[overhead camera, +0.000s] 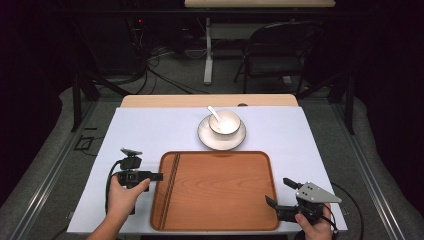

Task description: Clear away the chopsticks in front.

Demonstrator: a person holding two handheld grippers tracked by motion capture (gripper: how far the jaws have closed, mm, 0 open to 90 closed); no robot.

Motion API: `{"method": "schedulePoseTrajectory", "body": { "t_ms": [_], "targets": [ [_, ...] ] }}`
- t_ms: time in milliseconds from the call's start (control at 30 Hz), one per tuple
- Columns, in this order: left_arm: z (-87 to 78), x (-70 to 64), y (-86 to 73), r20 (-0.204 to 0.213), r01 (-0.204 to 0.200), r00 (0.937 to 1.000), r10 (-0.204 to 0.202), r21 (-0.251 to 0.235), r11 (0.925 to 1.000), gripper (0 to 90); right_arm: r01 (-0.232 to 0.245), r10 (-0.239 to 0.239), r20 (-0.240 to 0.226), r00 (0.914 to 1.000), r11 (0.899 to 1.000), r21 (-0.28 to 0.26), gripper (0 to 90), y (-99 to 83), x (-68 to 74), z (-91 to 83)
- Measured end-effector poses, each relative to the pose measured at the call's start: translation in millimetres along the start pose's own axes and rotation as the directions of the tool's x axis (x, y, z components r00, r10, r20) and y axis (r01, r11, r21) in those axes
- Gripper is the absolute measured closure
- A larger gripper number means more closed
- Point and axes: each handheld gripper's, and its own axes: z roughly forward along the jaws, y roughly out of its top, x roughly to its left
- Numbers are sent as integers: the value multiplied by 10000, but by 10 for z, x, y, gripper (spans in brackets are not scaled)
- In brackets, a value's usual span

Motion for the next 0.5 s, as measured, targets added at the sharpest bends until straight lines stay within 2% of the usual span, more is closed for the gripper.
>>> {"method": "schedulePoseTrajectory", "body": {
  "t_ms": [67,133,233,433,500],
  "targets": [
    [-41,41,-28,-239,-278,9994,265,-561,9980,591,1,-1,0,10000,10000,-12,147,0,0,1],
    [-79,90,-64,-292,-381,9989,356,-919,9950,556,-3,3,6,10000,10000,-10,147,0,-1,1],
    [-116,157,-153,-228,-585,9982,554,-1712,9835,522,0,0,6,10000,10000,7,147,0,-2,1],
    [-146,262,-311,-352,-858,9962,796,-2475,9651,458,-36,36,15,10000,10000,-5,147,0,0,2],
    [-146,291,-361,-439,-973,9951,891,-2539,9623,452,-33,33,21,10000,10000,-11,147,0,0,1]
  ]
}}
